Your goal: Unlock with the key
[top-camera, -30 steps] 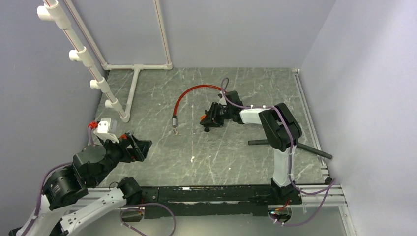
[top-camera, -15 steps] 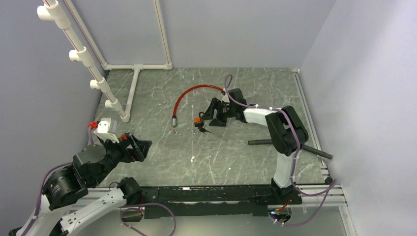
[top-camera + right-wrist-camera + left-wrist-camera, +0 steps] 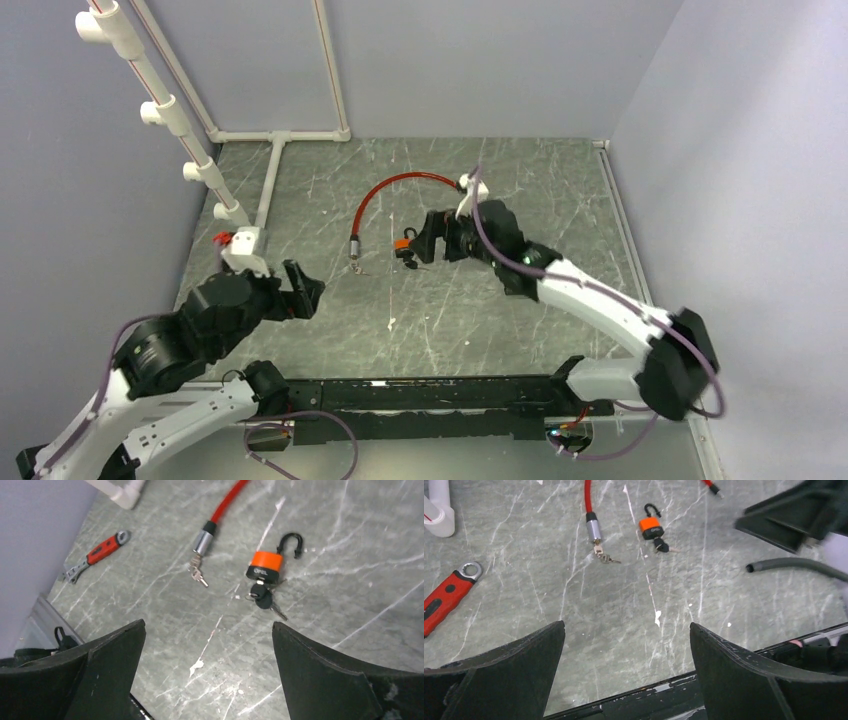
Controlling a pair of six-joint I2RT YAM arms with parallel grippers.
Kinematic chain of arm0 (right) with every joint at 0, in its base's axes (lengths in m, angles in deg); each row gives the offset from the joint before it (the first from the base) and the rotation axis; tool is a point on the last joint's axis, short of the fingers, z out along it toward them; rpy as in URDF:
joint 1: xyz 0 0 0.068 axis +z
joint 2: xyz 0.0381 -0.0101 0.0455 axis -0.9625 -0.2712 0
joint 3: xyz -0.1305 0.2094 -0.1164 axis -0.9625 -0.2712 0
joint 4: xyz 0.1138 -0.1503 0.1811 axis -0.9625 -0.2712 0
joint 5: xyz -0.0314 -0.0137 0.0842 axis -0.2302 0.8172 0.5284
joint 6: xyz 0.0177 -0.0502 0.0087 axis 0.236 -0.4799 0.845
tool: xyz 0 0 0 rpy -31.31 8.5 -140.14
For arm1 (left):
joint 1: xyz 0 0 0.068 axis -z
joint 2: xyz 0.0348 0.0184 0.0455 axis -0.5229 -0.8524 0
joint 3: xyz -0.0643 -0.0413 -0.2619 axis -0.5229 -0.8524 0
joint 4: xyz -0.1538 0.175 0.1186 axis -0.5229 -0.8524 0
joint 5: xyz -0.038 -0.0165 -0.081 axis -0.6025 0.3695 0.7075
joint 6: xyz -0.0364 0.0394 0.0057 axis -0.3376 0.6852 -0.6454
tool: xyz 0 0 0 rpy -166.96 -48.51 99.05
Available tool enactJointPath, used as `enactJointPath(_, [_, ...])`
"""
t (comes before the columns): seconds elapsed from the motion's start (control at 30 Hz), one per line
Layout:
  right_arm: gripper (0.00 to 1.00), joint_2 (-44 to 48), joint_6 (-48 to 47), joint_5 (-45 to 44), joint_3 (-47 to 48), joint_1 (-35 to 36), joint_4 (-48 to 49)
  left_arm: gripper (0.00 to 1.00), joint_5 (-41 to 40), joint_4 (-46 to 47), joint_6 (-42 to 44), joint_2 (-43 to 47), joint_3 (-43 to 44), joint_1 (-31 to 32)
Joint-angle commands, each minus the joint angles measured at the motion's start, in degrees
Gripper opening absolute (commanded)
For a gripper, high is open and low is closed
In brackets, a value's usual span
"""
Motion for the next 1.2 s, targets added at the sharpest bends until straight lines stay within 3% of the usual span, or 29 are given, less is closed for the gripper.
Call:
enactJointPath(0.0, [1.0,12.4,-7.2,-24.4,-8.7,6.2,6.9,0.99,0.1,1.6,-0.5,-8.6,2.0,-0.3])
enactJointPath(0.23, [1.0,27.5,-3.3,-32.6,-17.2,6.2,5.5,0.99,-6.9,1.8,-2.2,-18.4,3.9,-0.4])
enactJointPath(0.47, [1.0,34.4,-5.0,-29.7,-22.2,6.2,1.8,0.99,-8.1,5.2,0.9,-22.0,4.0,-0.4])
enactJointPath(0.63, [1.0,40.3,-4.9,-29.3,-25.5,6.2,1.9,0.99,-13.2,-0.7,4.9,-22.8,8.5,-0.4])
enactJointPath(0.73, [1.0,41.7,-5.0,-29.1,-27.2,6.2,3.4,0.99,-16.9,-1.7,4.6,-20.3,5.5,-0.4])
enactJointPath(0.8, [1.0,41.7,-4.6,-29.0,-28.2,6.2,4.2,0.99,-14.8,0.5,5.7,-18.3,2.7,-0.4])
enactJointPath(1.17, [1.0,36.8,-4.2,-27.1,-28.1,6.2,8.4,0.99,-16.3,0.2,4.3,-13.4,2.4,-0.5])
